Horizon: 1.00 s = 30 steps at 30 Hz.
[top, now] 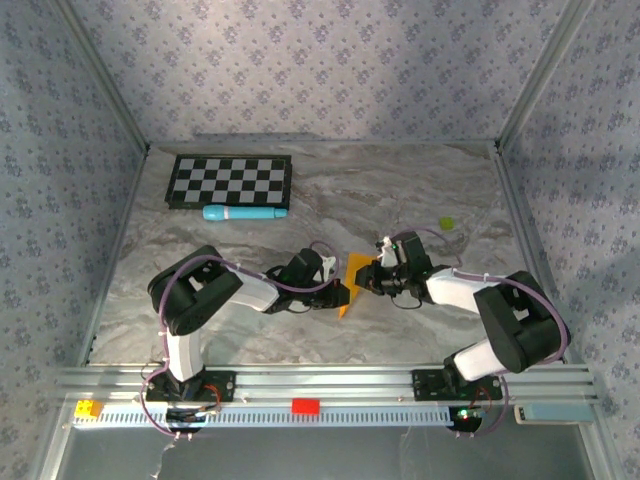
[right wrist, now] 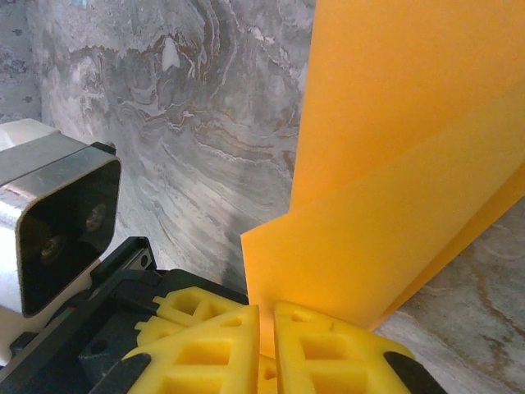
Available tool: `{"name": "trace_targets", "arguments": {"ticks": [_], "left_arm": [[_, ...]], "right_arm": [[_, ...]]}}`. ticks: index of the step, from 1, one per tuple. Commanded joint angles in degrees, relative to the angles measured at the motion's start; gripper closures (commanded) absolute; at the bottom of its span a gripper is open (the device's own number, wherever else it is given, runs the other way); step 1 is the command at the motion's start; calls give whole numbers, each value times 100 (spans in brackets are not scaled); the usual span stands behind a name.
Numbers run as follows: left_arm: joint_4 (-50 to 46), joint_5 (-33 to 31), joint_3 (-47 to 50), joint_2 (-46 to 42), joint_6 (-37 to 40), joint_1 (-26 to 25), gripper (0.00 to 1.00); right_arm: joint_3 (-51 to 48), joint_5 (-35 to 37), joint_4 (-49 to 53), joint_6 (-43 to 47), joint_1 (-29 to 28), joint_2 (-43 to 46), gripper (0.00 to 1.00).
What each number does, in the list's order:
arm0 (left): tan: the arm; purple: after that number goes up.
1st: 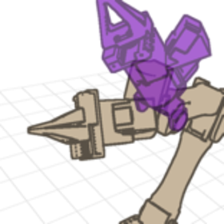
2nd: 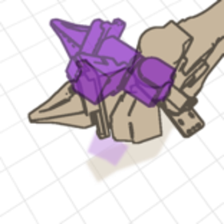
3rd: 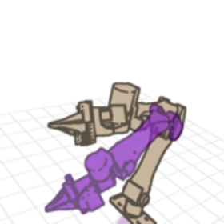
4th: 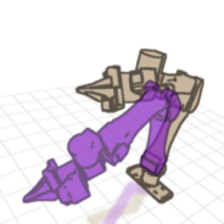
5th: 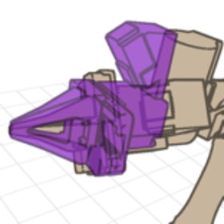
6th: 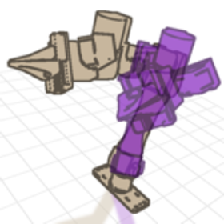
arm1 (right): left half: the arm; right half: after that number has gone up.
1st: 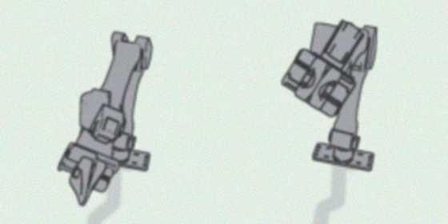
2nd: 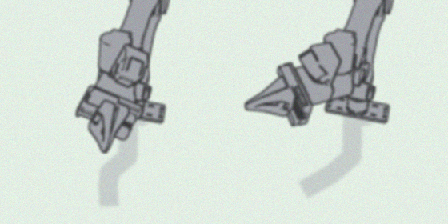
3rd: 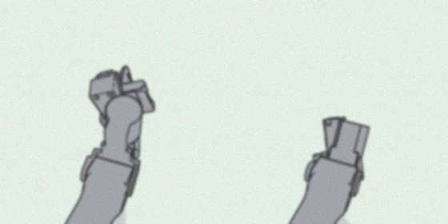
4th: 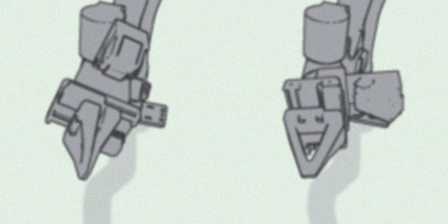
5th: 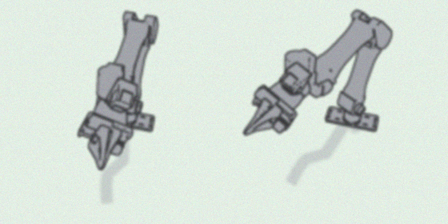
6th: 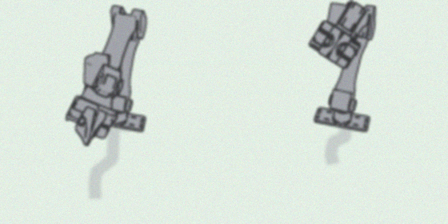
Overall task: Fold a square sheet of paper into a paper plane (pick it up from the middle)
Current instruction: Fold the wing for the fifth time at the center of the table.
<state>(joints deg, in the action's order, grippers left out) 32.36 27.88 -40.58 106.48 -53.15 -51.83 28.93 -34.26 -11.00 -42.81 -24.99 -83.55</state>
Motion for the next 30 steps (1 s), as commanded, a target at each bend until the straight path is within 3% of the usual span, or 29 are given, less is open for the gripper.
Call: {"name": "trace_targets", "arguments": {"ticks": [1, 7, 17, 30], "left_arm": [[-191, 55, -45, 211, 46, -91, 91], [54, 121, 31, 164, 58, -90, 85], [191, 152, 112, 205, 19, -90, 100], [640, 391, 99, 415, -528, -3, 100]], "right_arm": [[110, 93, -31, -79, 51, -56, 86], [48, 193, -18, -148, 117, -75, 86], [21, 99, -178, -236, 184, -199, 86], [-38, -269, -445, -281, 353, -105, 85]]}}
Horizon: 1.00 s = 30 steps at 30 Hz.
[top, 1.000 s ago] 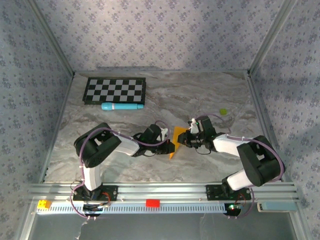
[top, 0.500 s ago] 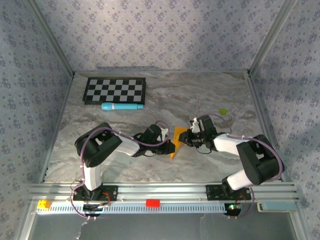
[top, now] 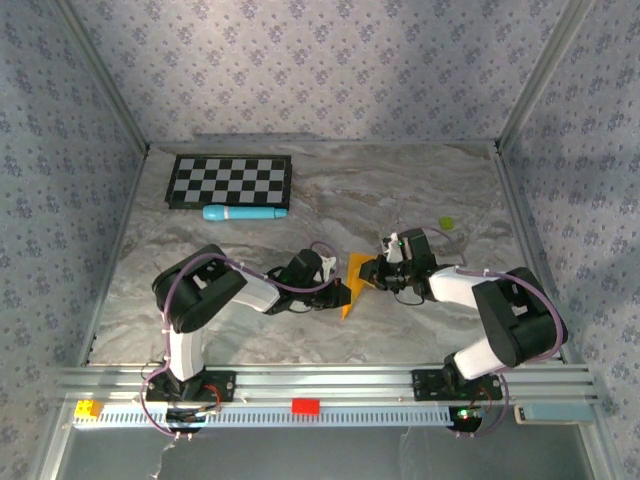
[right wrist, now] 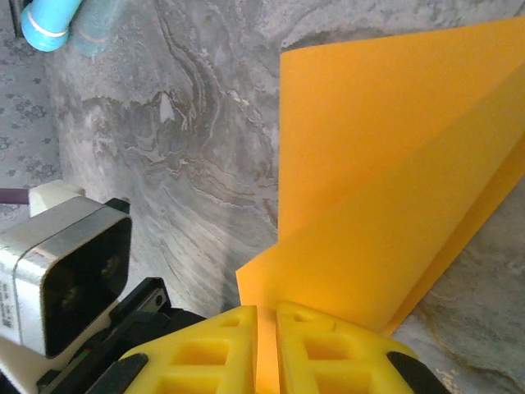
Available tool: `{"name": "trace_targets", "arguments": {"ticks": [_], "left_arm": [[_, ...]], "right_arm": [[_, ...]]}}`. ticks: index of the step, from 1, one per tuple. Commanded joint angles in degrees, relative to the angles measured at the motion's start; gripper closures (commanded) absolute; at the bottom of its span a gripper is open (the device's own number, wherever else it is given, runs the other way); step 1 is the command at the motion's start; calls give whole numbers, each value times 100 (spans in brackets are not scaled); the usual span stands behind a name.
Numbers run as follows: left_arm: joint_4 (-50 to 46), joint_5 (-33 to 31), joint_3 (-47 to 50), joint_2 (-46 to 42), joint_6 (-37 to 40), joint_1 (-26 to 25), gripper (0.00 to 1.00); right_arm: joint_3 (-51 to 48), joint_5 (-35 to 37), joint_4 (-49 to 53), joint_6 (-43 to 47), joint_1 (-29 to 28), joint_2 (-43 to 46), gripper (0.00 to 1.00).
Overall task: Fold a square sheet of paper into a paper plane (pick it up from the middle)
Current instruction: Fold the wing for the fifth time at the center of the table.
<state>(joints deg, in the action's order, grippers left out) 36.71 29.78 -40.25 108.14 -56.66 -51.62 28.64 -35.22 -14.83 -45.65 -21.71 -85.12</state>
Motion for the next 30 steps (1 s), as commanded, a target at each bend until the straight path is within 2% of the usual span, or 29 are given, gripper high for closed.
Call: {"name": "trace_targets", "arguments": {"ticks": [1, 22, 30], "left_arm": [[240, 233, 61, 272, -240, -17, 100], [1096, 281, 332, 533, -1036, 107, 100], [1106, 305, 316, 629, -1139, 117, 100]], "right_arm": [[-9, -186, -32, 35, 31, 42, 85], [23, -517, -1, 228, 185, -87, 86], [115, -504, -134, 184, 160, -319, 87]]}}
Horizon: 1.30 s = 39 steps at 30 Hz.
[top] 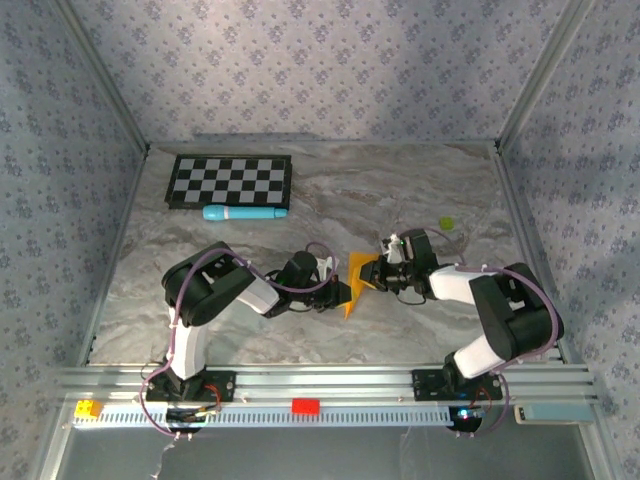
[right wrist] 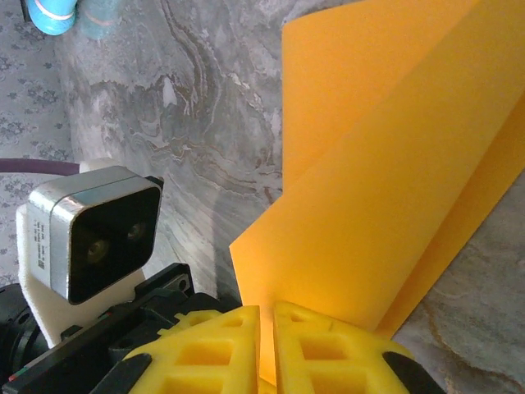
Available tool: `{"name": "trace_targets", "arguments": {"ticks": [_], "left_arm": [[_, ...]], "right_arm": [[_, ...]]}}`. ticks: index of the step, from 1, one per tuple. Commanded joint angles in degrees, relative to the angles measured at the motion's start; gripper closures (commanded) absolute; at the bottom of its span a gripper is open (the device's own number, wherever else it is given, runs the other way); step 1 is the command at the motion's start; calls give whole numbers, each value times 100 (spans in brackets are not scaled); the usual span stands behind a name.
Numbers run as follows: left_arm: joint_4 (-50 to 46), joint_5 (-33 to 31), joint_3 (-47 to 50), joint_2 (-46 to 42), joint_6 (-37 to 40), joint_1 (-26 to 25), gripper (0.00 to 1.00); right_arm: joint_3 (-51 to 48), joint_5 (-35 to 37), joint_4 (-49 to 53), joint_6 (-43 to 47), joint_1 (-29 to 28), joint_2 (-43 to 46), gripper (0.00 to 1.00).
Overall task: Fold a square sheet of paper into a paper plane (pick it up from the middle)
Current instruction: Fold the wing for the fifth time at the center of the table.
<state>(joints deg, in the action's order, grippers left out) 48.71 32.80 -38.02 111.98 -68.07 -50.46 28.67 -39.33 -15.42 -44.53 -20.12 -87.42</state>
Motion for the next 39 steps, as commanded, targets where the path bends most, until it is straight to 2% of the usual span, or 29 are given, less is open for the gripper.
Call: {"name": "trace_targets", "arguments": {"ticks": [1, 17, 34, 39], "left_arm": [[-111, 4, 91, 235, 4, 1, 100], [-555, -192, 144, 226, -167, 52, 100], [-620, -276, 217, 263, -277, 60, 100], [-737, -291, 200, 215, -209, 55, 100]], "right_arm": [[111, -66, -78, 63, 8, -91, 87], [245, -143, -247, 69, 54, -425, 89], [270, -148, -307, 104, 127, -834, 89], [343, 15, 80, 162, 123, -1015, 90]]}}
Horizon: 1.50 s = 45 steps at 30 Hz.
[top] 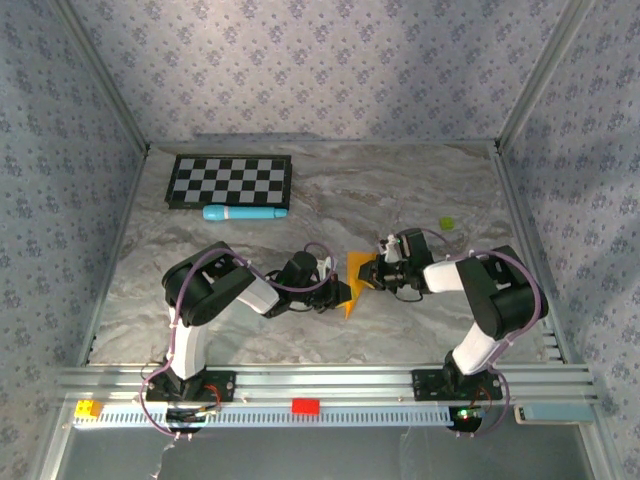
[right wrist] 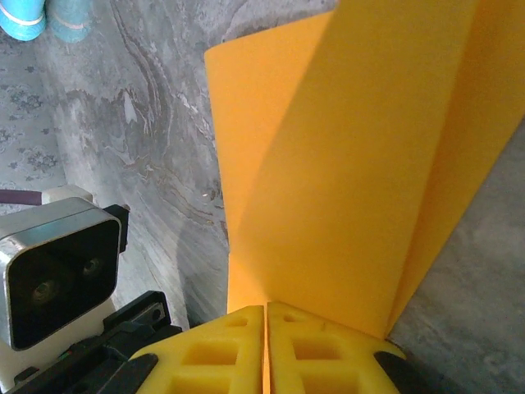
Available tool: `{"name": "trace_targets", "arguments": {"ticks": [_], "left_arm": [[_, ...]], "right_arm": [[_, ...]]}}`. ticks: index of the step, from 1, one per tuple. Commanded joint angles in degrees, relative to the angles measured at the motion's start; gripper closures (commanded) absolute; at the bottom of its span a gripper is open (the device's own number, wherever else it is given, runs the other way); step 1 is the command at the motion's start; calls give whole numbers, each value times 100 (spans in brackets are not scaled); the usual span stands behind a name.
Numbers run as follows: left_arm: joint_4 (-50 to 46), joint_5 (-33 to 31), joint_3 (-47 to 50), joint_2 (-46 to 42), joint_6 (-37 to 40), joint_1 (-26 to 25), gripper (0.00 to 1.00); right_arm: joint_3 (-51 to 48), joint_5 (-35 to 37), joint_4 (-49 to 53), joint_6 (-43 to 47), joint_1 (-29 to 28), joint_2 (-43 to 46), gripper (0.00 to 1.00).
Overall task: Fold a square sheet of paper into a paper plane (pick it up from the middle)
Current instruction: Fold the wing for the fifth time at the center of the table.
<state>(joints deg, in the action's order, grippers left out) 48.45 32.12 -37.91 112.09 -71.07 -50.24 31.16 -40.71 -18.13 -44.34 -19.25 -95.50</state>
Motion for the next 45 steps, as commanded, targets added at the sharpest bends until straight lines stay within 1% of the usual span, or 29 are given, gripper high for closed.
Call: {"name": "trace_targets", "arguments": {"ticks": [1, 2, 5, 8, 12, 16, 20, 21, 25, 28, 31, 33, 36, 37, 42, 43, 44, 45], "left_arm": [[-729, -223, 188, 175, 106, 37, 100], [-731, -203, 172, 149, 148, 35, 99], [-855, -10, 42, 27, 297, 28, 91], [-1375, 73, -149, -150, 560, -11, 88], [-2020, 103, -345, -346, 852, -81, 89], [-2163, 80, -314, -468, 902, -108, 90], [-1987, 190, -292, -467, 914, -127, 100], [-1943, 256, -296, -453, 911, -139, 100], [-1951, 335, -296, -434, 920, -151, 100], [-2004, 345, -230, -479, 935, -153, 91], [-2079, 356, -184, -554, 978, -153, 88], [-2179, 365, -179, -615, 1049, -170, 89], [-2317, 392, -214, -658, 1143, -196, 99], [-2374, 388, -225, -663, 1161, -197, 100], [-2506, 409, -234, -661, 1236, -206, 100], [-2559, 388, -234, -675, 1246, -207, 98], [-2611, 355, -220, -699, 1261, -206, 91], [-2646, 327, -208, -730, 1277, -214, 90]], "right_arm": [[89, 181, 383, 128, 35, -221, 91], [68, 222, 420, 119, 31, -240, 91], [49, 321, 550, 153, 26, -266, 91], [25, 328, 589, 158, 27, -304, 91], [65, 362, 650, 162, 26, -294, 91], [94, 371, 693, 171, 26, -290, 91], [105, 375, 766, 214, 27, -281, 92], [110, 377, 788, 230, 27, -273, 92], [100, 406, 853, 265, 26, -272, 92], [102, 426, 868, 270, 28, -272, 92], [110, 432, 881, 265, 26, -274, 92], [119, 432, 891, 274, 22, -267, 92], [127, 436, 906, 279, 28, -274, 92], [127, 441, 908, 272, 26, -270, 92], [128, 463, 908, 251, 27, -273, 92], [130, 467, 915, 256, 26, -271, 92], [136, 461, 917, 256, 26, -281, 92], [131, 459, 925, 252, 26, -276, 92]]}}
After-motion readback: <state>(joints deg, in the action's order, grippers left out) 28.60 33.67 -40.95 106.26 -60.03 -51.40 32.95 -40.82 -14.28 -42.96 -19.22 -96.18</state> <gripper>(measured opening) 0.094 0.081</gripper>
